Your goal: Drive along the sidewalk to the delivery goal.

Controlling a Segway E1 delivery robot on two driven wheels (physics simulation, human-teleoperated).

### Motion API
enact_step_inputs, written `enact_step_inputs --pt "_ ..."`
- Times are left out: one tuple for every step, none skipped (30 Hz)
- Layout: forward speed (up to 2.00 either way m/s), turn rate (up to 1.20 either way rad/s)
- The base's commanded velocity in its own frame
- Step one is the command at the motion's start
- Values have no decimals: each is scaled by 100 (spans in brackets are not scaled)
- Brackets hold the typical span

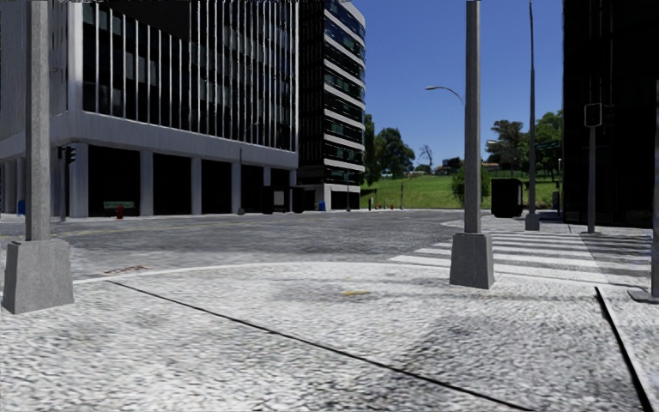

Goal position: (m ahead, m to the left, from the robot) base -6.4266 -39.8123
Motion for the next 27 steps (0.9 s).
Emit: enact_step_inputs --pt "101 -78" --pt "108 -78" --pt "115 -78" --pt "122 -78" --pt "125 -78" --pt "125 -78" --pt "125 -78" --pt "125 -78" --pt "126 -78" --pt "126 -78" --pt "126 -78" --pt "126 -78" --pt "126 -78" --pt "126 -78" --pt "126 -78" --pt "126 -78" --pt "126 -78" --pt "126 -78" --pt "126 -78" --pt "126 -78" --pt "126 -78" --pt "126 -78" --pt "126 -78" --pt "126 -78" --pt "126 -78" --pt "126 -78" --pt "126 -78"
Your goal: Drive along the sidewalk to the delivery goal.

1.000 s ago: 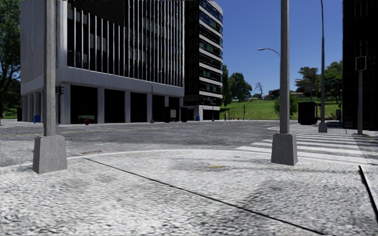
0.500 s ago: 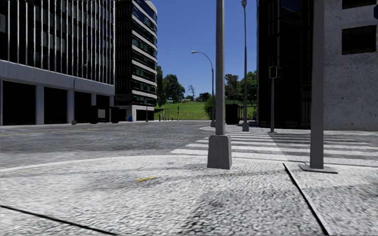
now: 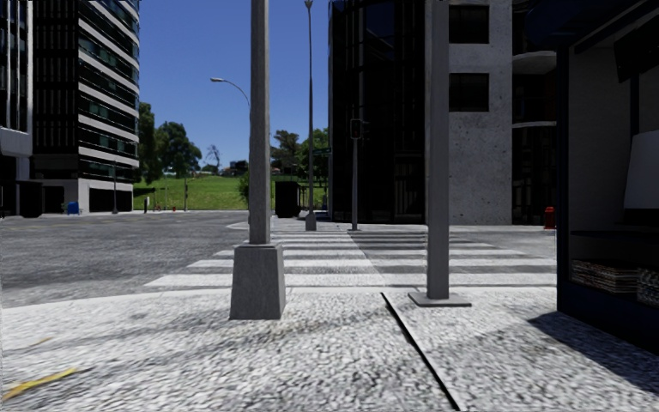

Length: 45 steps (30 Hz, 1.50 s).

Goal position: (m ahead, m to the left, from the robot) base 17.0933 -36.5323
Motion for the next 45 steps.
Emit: enact_step_inputs --pt "126 -66" --pt "126 0" --pt "126 0" --pt "126 0" --pt "126 0" --pt "126 0" --pt "126 0" --pt "126 0" --pt "126 0" --pt "126 17" --pt "126 37" --pt "126 45" --pt "126 47" --pt "126 47" --pt "126 48" --pt "126 48" --pt "126 48" --pt "126 48" --pt "126 48" --pt "126 46" --pt "126 42" --pt "126 31" --pt "126 5" --pt "126 5" --pt "126 0" --pt "126 0" --pt "126 0" --pt "126 0" --pt "126 0" --pt "126 0" --pt "126 0" --pt "126 -41" --pt "126 -62" --pt "126 -62" --pt "126 -68" --pt "126 -61" --pt "126 -36" --pt "126 -8" --pt "126 -8" --pt "126 0" --pt "126 0" --pt "126 0" --pt "126 0" --pt "126 0" --pt "126 0"
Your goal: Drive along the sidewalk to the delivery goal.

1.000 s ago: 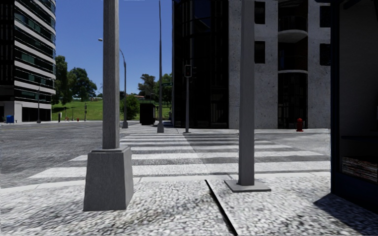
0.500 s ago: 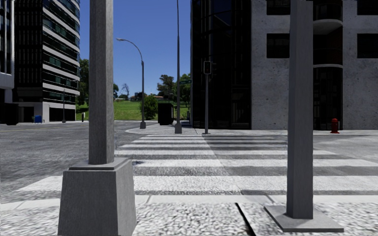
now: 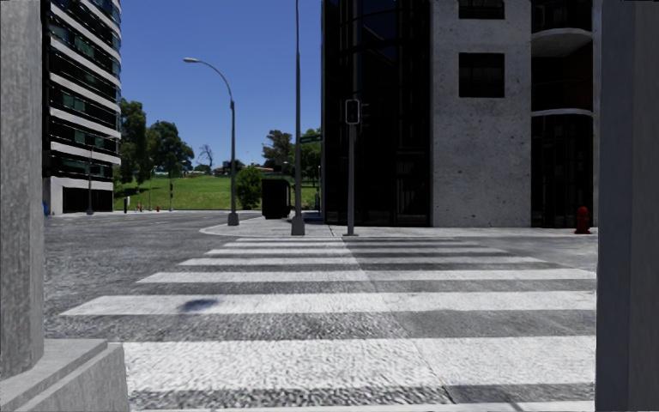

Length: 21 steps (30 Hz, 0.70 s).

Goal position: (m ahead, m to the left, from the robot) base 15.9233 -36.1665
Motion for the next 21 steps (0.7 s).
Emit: enact_step_inputs --pt "126 0" --pt "126 0" --pt "126 0" --pt "126 0" --pt "126 0" --pt "126 0" --pt "126 0" --pt "126 0" --pt "126 0" --pt "126 0" --pt "126 0" --pt "126 0" --pt "126 0" --pt "126 0" --pt "126 0" --pt "126 0" --pt "126 0" --pt "126 0" --pt "126 0" --pt "126 0" --pt "126 0"
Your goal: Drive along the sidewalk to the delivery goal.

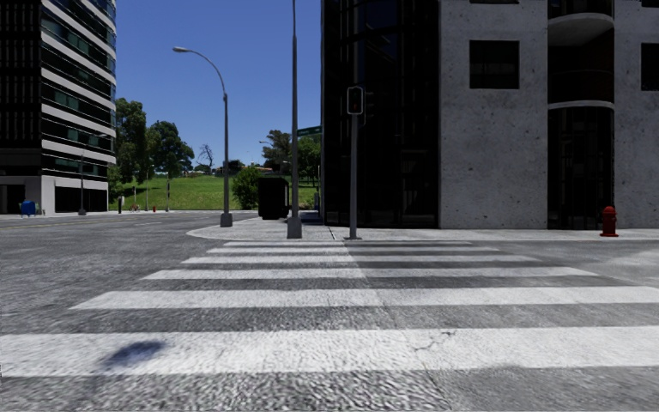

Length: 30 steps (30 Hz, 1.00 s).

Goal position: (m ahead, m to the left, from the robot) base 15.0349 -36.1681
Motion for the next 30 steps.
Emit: enact_step_inputs --pt "126 0" --pt "126 0" --pt "126 0" --pt "126 0" --pt "126 0" --pt "126 0" --pt "126 0" --pt "126 0" --pt "126 0" --pt "126 0" --pt "126 0" --pt "126 0" --pt "126 0" --pt "126 0" --pt "126 0" --pt "126 0" --pt "126 0" --pt "126 0" --pt "126 0" --pt "126 0" --pt "126 0" --pt "126 0" --pt "127 0" --pt "127 0" --pt "127 0" --pt "127 0" --pt "127 0" --pt "127 0" --pt "127 0" --pt "127 0"
